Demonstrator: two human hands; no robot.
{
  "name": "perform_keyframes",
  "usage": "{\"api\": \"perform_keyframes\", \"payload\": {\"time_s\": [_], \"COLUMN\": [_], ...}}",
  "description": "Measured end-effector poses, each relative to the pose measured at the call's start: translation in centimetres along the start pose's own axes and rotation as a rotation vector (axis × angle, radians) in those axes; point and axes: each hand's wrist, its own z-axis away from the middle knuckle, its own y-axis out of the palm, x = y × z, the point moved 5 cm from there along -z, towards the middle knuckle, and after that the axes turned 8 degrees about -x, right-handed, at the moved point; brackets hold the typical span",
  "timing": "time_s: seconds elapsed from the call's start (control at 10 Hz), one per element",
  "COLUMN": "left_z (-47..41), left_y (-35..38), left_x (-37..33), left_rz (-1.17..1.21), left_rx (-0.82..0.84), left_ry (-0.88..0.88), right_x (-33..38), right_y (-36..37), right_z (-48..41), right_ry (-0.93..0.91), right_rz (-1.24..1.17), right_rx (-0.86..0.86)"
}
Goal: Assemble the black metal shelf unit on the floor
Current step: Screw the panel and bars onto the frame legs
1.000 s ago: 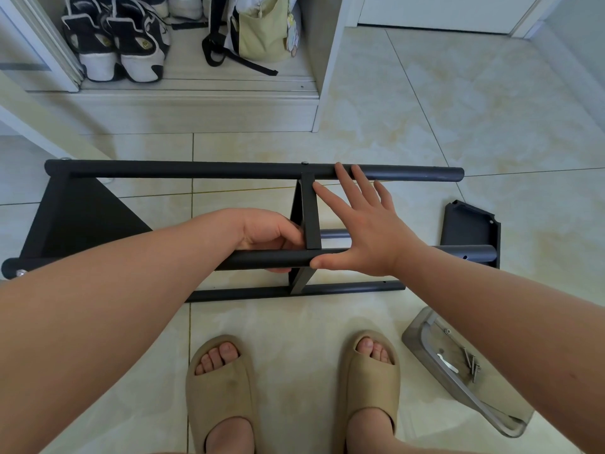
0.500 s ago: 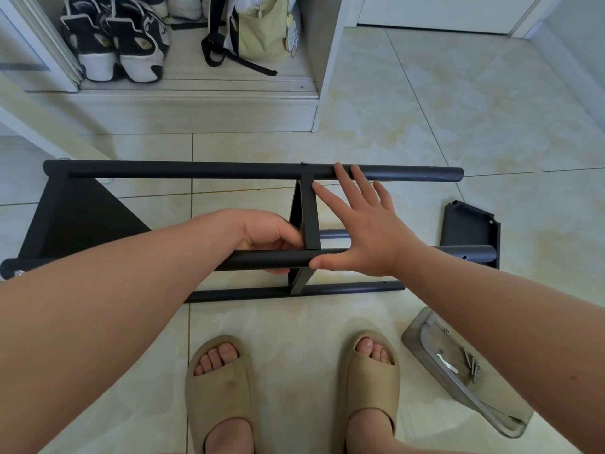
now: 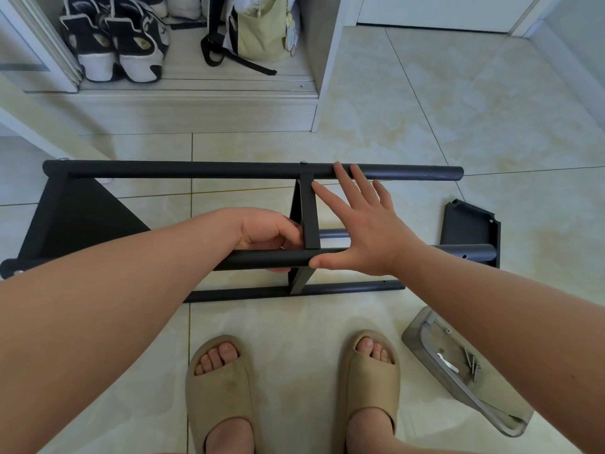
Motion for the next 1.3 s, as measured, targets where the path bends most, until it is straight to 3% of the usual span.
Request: {"api": "perform_keyframes", "payload": {"time_s": [0.2,0.8,1.1,1.3], "left_z": [0.06,-0.18,-0.18,-0.03], "left_y": [-0.04,-0.1,-0.24,0.05], "left_x": [0.42,0.08,0.58,0.25], "left_rz": [-0.06,-0.019,-0.043,-0.059], "left_rx": [-0.035,0.019,-0.005,0.002], "left_ry": [-0.089,0.019,-0.095,-0.043], "right_x": [-0.04,-0.01,-0.08,-0.07], "right_y": [0.03,-0.03,0.15,0.11], "right_z": [-0.02,-0.02,-0.07,-0.04], "right_ry": [0.001,0.001,-0.001,-0.002], "right_rz": [0.006,0.013,0.012,0.01], "right_rx": [0.002,0.006,0.0,-0.002]}}
